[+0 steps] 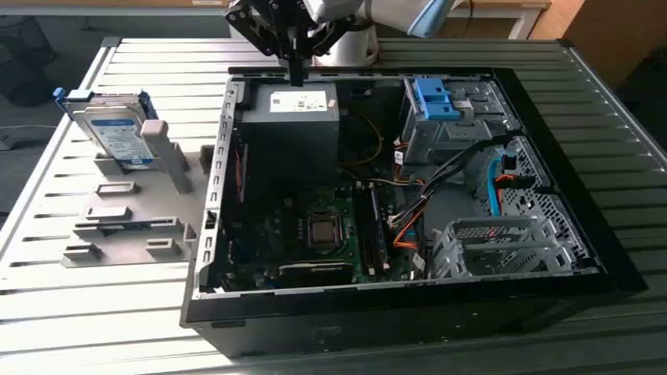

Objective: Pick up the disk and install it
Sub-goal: 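Reach for the disk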

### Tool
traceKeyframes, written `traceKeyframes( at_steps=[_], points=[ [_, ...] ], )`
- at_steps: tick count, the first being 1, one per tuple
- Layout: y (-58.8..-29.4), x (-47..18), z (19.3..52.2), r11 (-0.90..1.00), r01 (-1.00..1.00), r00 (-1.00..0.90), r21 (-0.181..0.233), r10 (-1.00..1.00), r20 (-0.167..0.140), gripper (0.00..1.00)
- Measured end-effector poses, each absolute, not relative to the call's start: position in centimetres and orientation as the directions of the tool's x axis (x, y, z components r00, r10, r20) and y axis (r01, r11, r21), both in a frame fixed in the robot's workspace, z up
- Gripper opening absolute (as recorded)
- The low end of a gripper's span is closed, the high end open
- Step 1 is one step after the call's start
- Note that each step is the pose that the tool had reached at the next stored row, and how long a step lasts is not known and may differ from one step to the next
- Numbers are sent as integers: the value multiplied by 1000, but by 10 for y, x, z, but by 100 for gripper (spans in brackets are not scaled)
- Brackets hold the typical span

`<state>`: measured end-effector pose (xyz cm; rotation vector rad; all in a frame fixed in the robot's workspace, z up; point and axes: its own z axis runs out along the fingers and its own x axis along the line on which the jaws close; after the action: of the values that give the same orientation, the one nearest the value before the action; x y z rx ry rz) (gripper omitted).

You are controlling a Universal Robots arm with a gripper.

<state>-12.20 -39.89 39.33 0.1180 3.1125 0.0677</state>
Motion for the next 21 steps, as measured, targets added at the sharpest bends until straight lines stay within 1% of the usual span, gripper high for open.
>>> traceKeyframes(
  at_steps=[21],
  points=[
    [-399, -126, 393, 996, 75, -997, 44, 76, -24, 11]
  ],
)
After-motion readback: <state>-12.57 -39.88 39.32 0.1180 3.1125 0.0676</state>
